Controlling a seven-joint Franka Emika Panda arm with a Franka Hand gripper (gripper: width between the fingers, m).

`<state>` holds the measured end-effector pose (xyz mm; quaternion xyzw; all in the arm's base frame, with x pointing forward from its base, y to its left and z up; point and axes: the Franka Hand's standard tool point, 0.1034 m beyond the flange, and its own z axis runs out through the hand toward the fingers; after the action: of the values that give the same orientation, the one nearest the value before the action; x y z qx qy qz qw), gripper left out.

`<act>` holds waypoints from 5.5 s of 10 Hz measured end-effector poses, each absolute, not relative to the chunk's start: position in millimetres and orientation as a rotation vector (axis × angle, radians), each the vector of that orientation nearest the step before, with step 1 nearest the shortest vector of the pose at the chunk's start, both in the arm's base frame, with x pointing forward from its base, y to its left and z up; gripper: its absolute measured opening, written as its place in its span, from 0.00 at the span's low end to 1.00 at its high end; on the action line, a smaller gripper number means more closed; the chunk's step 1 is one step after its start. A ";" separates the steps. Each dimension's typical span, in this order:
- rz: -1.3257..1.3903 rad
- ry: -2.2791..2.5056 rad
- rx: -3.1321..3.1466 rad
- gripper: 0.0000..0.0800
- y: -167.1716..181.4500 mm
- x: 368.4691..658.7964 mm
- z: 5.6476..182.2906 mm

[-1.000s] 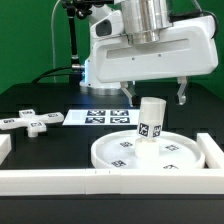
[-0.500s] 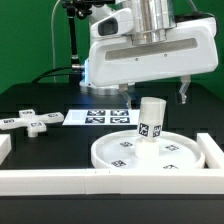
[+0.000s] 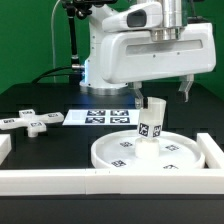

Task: Assemble round table

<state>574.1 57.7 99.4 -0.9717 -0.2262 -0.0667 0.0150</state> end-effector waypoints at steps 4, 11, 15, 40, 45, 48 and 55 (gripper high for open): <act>-0.226 -1.180 -2.911 0.81 56.2 573.8 95.4; -0.144 -2.036 -2.506 0.81 54.7 572.0 87.2; -0.100 -2.330 -2.275 0.81 48.4 571.5 84.7; -0.193 -0.390 -3.102 0.52 39.8 560.1 74.8; -0.198 0.129 -3.096 0.52 38.5 561.4 74.4; -0.278 0.611 -2.982 0.52 33.7 560.0 73.9; -0.217 1.493 -2.527 0.52 34.7 555.6 72.6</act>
Offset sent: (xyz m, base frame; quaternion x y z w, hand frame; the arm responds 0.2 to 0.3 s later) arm -0.0030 0.0059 -0.0083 -0.0264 0.0227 -0.3044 0.9519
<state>555.6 34.7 72.6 -0.8543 0.5049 -0.0733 0.0992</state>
